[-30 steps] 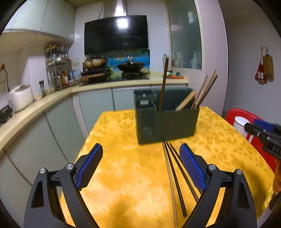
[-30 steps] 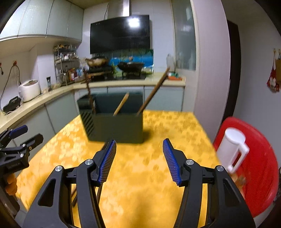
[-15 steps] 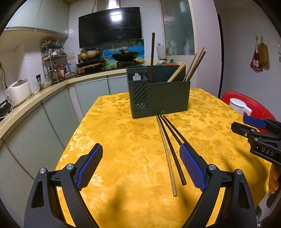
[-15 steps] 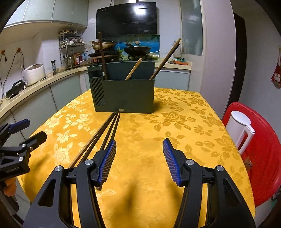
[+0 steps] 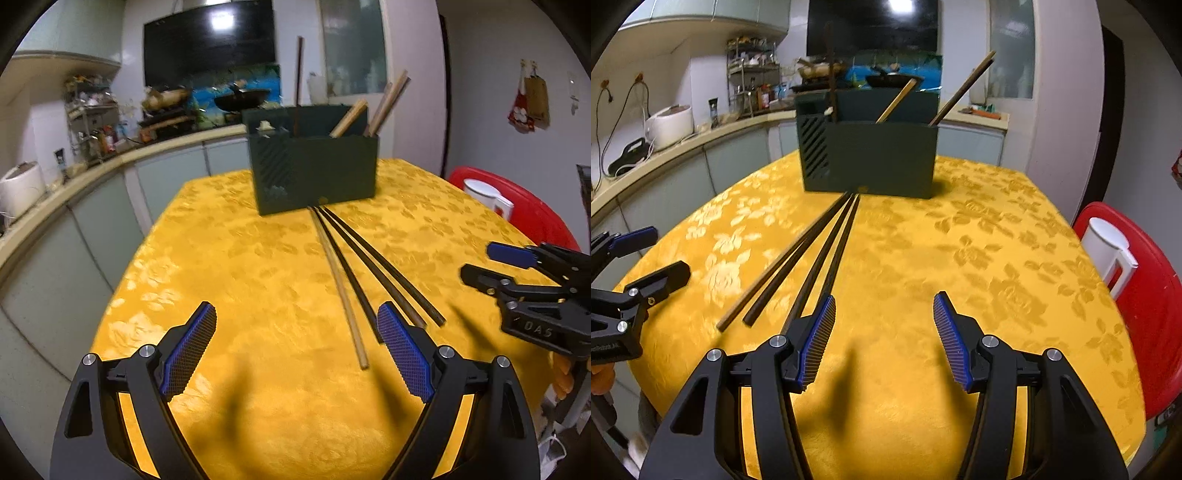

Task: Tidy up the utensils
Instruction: 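Withdraw both open tools from the holder toward the loose chopsticks, then close left tool on a bamboo chopstick while right tool grasps a dark chopstick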

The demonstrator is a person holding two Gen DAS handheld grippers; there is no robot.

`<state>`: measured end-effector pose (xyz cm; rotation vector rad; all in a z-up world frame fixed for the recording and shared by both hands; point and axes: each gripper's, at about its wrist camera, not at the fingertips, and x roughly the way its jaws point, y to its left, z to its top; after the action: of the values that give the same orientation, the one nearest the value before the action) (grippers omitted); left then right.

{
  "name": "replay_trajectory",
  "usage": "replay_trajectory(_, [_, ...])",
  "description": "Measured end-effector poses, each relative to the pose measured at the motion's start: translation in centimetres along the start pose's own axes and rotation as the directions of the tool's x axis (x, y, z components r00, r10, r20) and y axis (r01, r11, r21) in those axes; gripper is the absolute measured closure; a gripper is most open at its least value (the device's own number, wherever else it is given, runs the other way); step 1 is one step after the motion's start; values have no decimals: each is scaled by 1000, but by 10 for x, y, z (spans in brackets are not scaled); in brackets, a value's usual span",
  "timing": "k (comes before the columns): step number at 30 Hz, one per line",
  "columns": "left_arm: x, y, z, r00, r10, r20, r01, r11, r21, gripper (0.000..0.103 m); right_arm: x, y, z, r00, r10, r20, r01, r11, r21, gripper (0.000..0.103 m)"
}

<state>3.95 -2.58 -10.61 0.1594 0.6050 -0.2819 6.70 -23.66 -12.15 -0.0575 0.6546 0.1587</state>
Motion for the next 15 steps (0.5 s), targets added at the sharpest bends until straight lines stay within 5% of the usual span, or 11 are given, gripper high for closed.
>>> replay_trajectory(12, [20,-11,-15,996,-43,-82,46,998,33,18,8,15,-10,998,43,-45,-45,998,-54,49])
replay_trajectory(15, [24,-14,-17,993,-60,-101,64,997,37,26,10,17,-12,998,43,-54,-46,997,-64,49])
